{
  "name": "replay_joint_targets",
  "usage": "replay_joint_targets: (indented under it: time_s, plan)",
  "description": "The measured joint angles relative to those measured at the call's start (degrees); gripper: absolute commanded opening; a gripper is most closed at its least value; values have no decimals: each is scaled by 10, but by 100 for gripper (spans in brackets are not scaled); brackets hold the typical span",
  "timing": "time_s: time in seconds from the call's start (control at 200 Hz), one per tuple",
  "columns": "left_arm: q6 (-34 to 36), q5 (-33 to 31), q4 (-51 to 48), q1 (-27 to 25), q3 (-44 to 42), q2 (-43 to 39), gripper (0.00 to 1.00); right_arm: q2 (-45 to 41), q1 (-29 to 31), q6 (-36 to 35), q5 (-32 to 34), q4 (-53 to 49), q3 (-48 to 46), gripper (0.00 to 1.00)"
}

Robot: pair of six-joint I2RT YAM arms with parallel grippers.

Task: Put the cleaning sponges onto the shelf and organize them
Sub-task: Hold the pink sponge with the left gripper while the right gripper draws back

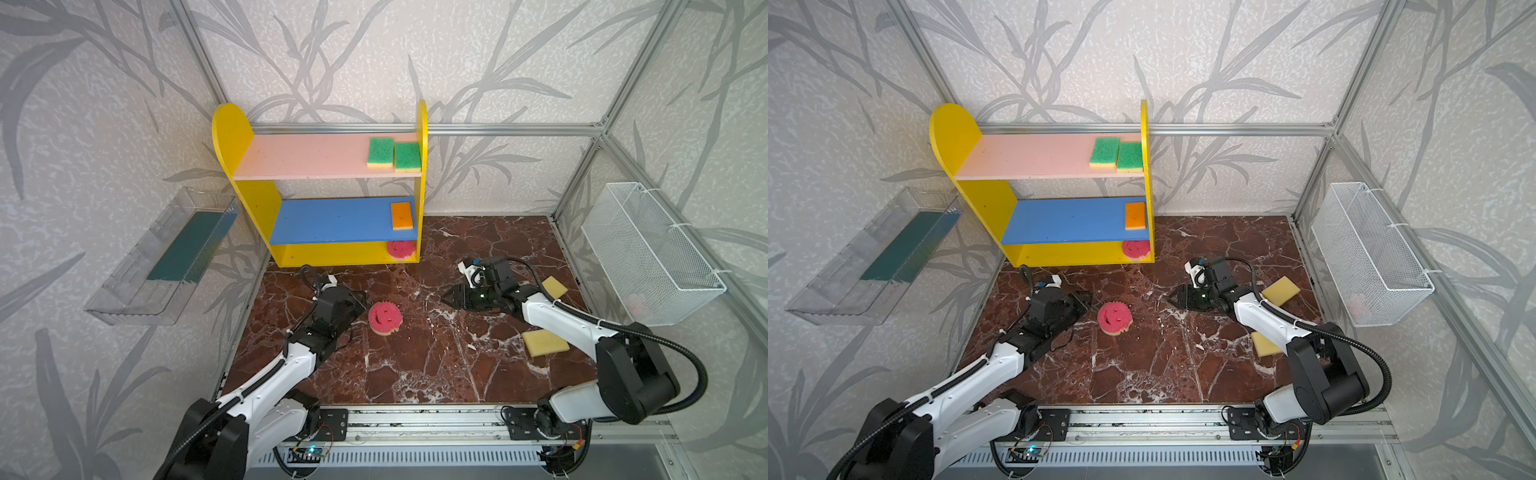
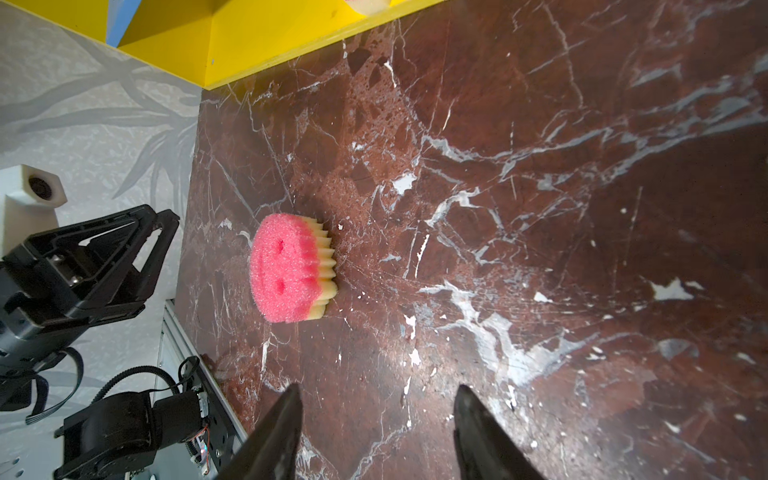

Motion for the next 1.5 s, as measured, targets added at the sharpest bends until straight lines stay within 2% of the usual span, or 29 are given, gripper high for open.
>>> replay_joint_targets:
  time_s: [0.17,0.36,0.925,1.035,1.224,1.499]
  plan:
    - [21,31,-21,0,-31,-14,46,17,0,0,-9,2,0,61]
    - [39,63,-31,-7,-43,0,47,18,0,-2,-10,9,-6,64]
    - [45,85,17,-11,-43,110,27,18,0,-6,-9,9,-12,65]
    - [44,89,35,-11,-43,120,20,18,0,-8,-9,9,-12,64]
    - [39,91,49,-11,-43,124,0,18,0,-10,-9,9,-12,64]
    - [28,88,47,-11,-43,121,0,18,0,-11,-9,9,-12,65]
